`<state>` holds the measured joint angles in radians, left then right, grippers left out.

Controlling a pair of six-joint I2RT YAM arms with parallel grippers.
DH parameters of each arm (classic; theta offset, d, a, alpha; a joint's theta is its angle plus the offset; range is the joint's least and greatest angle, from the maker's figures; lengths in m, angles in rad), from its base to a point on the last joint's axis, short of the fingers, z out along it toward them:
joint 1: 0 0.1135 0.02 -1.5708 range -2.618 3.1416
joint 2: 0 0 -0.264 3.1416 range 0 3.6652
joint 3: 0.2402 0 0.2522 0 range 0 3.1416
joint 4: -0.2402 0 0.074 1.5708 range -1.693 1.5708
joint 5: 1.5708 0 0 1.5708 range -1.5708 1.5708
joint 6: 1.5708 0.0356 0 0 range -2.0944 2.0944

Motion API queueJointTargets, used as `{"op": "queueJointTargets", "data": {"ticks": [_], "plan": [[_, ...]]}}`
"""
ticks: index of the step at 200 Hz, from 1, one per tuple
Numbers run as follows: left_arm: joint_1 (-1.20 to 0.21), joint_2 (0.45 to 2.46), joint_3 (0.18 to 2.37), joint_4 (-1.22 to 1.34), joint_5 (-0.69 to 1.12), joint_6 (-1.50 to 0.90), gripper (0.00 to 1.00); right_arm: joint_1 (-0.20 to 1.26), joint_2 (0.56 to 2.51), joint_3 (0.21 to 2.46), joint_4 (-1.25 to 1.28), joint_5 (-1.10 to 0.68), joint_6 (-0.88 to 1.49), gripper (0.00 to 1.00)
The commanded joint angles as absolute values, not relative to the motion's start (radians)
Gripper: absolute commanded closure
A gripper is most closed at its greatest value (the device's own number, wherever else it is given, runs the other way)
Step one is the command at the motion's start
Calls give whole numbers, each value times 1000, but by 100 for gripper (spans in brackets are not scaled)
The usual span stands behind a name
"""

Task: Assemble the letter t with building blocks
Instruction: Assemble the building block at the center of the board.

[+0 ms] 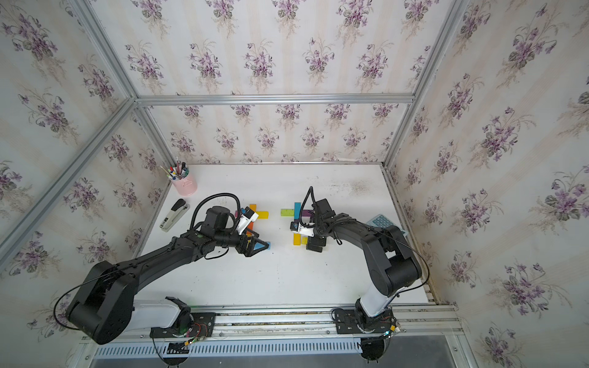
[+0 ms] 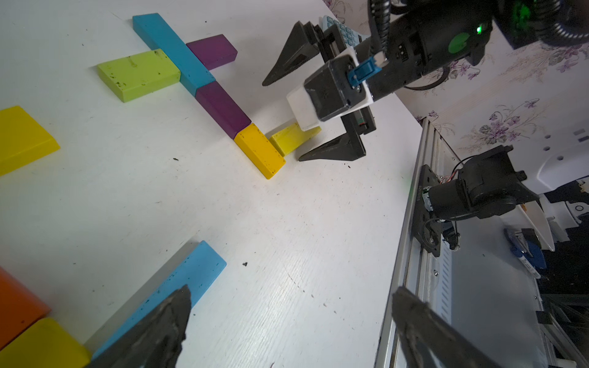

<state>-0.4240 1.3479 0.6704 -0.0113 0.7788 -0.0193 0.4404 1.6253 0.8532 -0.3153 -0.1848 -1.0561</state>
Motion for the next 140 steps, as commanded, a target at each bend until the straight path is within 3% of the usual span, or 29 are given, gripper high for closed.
{"op": "queueJointTargets", "data": {"ticks": [1,36,64,74,87,113,140], "plan": [[-423,1342,670,9,794,-19,0,442,1555,851,-453,-157,-1038,0],[-424,1360,679,16,808,-18,0,444,1325,833,-424,-121,-832,0],[-425,1382,689,34,834,-19,0,443,1303,887,-430,259,-241,0],[-426,1387,690,51,841,-26,0,440,1331,906,-475,274,-166,1],[-428,1395,693,71,855,-36,0,441,1356,893,-452,259,-70,15],[-453,1406,720,86,840,-58,0,413,1430,917,-487,270,236,15],[-502,1438,743,64,741,-73,0,412,1371,836,-444,224,415,18]]}}
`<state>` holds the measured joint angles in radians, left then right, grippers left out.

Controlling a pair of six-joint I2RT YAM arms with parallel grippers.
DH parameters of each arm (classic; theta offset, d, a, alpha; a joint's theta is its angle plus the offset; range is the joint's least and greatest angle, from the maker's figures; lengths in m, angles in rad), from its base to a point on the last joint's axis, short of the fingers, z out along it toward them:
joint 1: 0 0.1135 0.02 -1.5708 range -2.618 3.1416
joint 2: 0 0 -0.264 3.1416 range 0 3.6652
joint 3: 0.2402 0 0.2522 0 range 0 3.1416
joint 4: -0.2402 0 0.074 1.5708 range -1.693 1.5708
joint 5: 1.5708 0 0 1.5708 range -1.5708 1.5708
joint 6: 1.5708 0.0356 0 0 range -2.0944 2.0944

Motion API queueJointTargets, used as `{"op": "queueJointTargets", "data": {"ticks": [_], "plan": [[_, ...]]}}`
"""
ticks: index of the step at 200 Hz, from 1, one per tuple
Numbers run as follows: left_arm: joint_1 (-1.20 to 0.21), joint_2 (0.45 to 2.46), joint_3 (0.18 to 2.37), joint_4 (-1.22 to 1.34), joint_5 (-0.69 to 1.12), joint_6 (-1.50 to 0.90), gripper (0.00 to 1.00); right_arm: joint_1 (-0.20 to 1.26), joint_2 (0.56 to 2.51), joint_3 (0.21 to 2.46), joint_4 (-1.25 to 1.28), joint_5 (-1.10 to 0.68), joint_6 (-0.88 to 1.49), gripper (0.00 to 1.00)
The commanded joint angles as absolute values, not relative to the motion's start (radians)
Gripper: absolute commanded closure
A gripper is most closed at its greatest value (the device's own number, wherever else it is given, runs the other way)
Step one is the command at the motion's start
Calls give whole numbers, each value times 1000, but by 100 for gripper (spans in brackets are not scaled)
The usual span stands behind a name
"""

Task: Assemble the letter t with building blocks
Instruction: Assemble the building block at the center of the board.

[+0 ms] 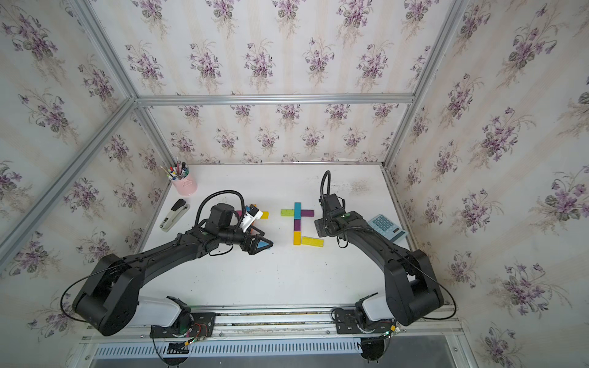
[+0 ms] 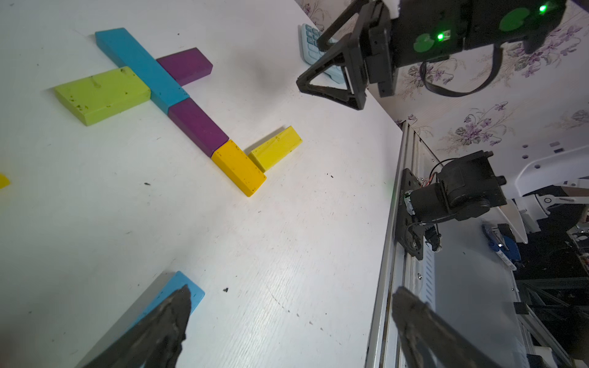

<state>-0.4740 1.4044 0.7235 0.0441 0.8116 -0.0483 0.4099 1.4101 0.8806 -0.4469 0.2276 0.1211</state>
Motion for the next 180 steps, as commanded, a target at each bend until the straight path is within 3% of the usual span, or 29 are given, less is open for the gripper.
{"op": "queueJointTargets", "data": {"ticks": [1,77,180], "plan": [[-502,1440,743,63,737,-75,0,412,1368,832,-444,223,427,18],[-582,1538,806,84,661,-132,0,412,1375,692,-400,82,531,59],[-603,1625,840,124,678,-160,0,387,1455,697,-347,88,512,63]]}}
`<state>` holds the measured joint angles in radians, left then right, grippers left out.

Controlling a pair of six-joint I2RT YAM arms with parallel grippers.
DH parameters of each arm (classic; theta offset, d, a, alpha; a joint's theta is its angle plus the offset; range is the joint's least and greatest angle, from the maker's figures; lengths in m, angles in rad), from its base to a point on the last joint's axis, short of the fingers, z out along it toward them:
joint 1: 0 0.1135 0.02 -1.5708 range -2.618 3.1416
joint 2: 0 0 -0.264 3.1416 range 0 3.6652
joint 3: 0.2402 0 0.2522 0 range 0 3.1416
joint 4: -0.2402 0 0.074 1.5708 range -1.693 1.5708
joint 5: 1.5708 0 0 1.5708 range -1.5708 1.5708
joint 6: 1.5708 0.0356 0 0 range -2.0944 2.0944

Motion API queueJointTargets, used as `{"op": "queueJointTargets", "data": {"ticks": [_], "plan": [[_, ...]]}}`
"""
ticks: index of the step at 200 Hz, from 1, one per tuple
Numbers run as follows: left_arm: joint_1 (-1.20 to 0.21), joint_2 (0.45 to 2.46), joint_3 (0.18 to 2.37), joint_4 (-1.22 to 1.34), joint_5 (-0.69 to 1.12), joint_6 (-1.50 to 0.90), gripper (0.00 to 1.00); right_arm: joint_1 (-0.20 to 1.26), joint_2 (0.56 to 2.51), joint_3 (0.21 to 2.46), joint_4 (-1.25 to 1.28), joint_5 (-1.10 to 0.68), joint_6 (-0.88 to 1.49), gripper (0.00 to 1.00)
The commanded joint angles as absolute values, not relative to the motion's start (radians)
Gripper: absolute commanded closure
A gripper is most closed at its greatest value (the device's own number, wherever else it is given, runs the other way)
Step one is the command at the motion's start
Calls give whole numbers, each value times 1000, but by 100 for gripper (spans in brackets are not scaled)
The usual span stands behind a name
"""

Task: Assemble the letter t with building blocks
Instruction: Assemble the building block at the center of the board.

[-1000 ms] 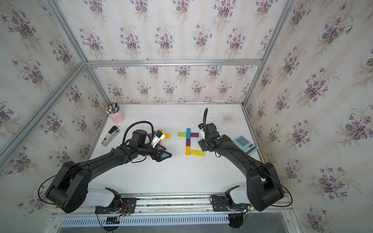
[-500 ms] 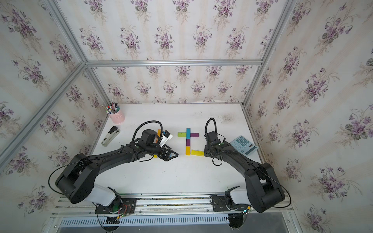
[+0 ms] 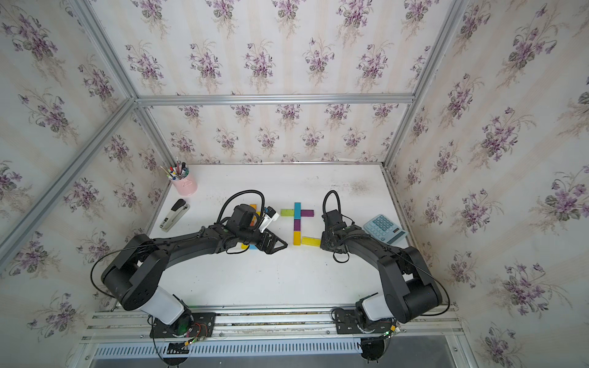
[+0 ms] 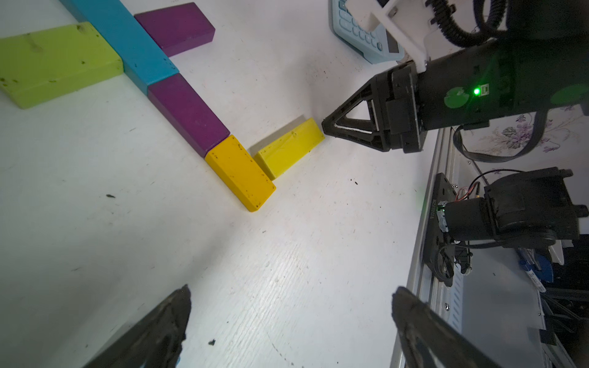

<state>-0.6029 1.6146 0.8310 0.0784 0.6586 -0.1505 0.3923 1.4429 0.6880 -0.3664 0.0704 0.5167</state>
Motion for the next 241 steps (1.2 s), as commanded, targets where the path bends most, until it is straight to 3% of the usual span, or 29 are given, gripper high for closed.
{"op": "queueJointTargets", "data": {"ticks": [1,241], "plan": [[-602,1626,840,124,680,-160,0,387,1456,698,-347,89,512,63],[-604,1649,842,117,711,-154,0,372,1528,732,-329,100,488,53]]}}
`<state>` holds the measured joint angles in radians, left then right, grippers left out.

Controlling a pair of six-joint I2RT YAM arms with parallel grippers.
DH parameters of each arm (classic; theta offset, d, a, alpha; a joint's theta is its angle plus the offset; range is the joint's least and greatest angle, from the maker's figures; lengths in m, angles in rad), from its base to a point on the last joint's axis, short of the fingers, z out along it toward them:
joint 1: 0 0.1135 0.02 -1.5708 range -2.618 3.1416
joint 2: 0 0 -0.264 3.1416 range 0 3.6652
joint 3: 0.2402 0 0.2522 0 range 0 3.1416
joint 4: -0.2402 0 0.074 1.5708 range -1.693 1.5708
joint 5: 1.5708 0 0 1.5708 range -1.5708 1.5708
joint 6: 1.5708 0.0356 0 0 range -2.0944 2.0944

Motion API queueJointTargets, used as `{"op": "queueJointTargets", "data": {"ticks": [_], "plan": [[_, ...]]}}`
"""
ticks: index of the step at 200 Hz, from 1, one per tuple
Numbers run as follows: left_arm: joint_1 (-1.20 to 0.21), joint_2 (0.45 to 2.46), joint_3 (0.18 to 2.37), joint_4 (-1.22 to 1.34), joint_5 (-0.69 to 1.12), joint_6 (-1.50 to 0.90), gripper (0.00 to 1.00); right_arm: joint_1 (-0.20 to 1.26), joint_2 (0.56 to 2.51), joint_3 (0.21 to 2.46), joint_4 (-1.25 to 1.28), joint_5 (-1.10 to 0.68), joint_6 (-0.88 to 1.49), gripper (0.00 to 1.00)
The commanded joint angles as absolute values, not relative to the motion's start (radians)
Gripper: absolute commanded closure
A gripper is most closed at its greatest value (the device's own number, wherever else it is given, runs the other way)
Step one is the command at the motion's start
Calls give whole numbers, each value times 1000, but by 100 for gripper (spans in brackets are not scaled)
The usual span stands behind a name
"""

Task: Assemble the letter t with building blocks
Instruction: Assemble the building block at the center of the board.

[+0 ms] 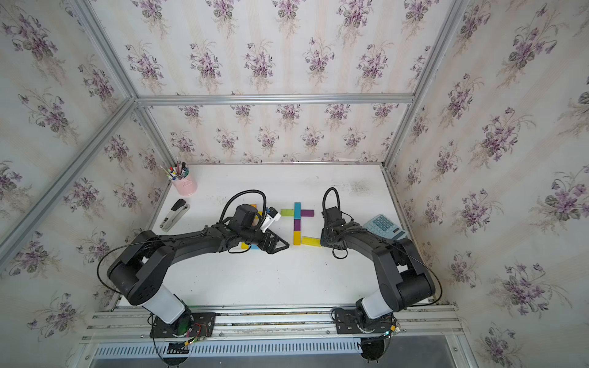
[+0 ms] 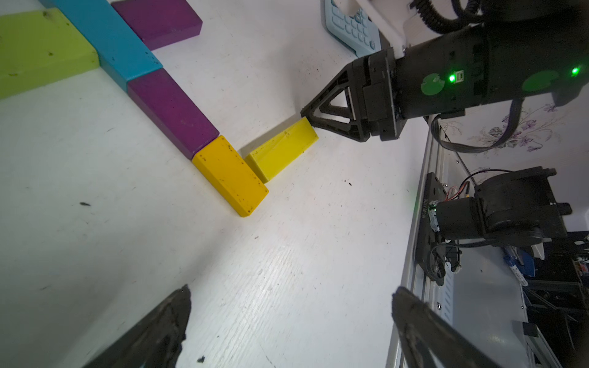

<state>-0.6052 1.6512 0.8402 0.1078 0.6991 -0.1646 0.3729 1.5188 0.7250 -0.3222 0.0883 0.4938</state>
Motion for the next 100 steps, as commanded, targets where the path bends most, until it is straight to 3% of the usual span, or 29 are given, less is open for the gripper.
{"op": "queueJointTargets", "data": {"ticks": [1,100], "plan": [[-604,1649,842,116,713,-153,0,371,1528,733,-330,101,489,53],[-606,1664,855,106,719,-147,0,372,1551,755,-331,112,477,52]]}}
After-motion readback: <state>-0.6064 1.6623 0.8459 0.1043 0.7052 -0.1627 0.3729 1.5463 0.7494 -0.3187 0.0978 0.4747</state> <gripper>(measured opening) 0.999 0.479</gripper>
